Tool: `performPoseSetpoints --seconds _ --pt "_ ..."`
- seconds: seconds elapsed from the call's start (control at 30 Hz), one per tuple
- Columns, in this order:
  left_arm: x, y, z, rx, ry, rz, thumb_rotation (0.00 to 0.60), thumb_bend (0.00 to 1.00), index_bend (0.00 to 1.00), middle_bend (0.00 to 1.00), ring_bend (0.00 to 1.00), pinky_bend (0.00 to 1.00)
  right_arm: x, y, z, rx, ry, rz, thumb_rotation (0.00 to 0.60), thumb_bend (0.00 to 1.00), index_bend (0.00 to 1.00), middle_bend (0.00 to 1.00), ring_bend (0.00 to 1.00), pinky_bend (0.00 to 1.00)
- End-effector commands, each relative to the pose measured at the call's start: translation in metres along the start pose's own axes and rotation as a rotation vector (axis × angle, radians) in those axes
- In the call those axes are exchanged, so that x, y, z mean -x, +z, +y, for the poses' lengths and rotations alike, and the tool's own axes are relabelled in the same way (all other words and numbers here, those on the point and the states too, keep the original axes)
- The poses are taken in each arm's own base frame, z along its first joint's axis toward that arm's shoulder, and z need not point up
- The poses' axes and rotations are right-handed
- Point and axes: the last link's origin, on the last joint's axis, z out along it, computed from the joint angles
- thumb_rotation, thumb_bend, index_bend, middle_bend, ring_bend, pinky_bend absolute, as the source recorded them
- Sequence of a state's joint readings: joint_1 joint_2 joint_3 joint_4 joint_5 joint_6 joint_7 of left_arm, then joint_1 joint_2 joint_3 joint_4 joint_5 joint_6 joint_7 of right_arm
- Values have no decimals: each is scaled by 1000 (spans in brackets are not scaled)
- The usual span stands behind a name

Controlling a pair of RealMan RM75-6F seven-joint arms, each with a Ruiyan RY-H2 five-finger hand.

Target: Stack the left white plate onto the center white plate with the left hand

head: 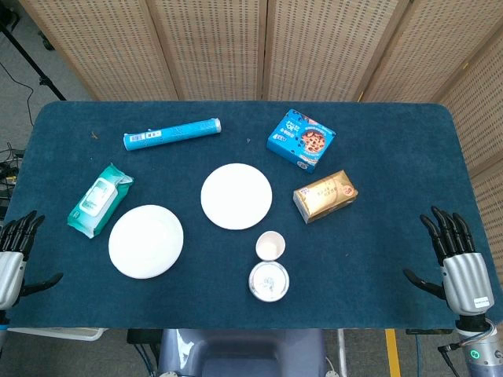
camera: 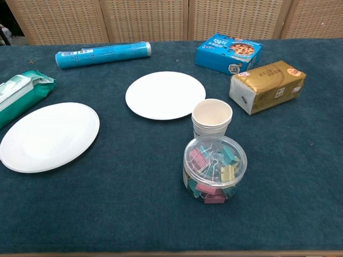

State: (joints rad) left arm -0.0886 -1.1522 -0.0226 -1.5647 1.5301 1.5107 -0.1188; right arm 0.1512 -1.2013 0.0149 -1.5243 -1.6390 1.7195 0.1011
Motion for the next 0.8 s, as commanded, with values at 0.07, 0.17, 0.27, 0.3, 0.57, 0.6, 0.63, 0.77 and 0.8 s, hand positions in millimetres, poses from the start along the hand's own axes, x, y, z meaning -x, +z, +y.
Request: performPoseSetpoints --seconds 0.07,0.17,0.27,0.3,0.57,0.6,0.63,0.77,0.8 --pt "1 0 0 3 1 -7 600 0 0 0 0 0 2 -1 -1 -1 2 -15 600 0 0 0 0 0" --pt "2 0 0 5 3 -10 600 0 0 0 0 0 3 -1 0 -1 4 -19 600 0 0 0 0 0" --pt "6 0 2 24 7 -40 600 0 0 0 0 0 2 -1 0 3 15 -21 600 0 0 0 0 0" --pt "9 0 3 31 12 -56 600 0 0 0 0 0 2 -1 0 4 18 -22 600 0 0 0 0 0" --pt "61 10 23 133 64 -173 600 0 0 0 0 0 0 1 3 18 37 -25 600 0 0 0 0 0" --pt "67 11 25 140 69 -184 600 0 0 0 0 0 0 1 3 20 39 -26 600 0 0 0 0 0" --pt "72 11 27 145 75 -197 600 1 0 0 0 0 1 2 4 22 39 -28 600 0 0 0 0 0" --pt "91 13 32 161 113 -226 600 189 0 0 0 0 1 2 6 28 44 -33 600 0 0 0 0 0" --pt "96 12 33 163 117 -236 600 240 0 0 0 0 1 2 6 30 46 -34 600 0 0 0 0 0"
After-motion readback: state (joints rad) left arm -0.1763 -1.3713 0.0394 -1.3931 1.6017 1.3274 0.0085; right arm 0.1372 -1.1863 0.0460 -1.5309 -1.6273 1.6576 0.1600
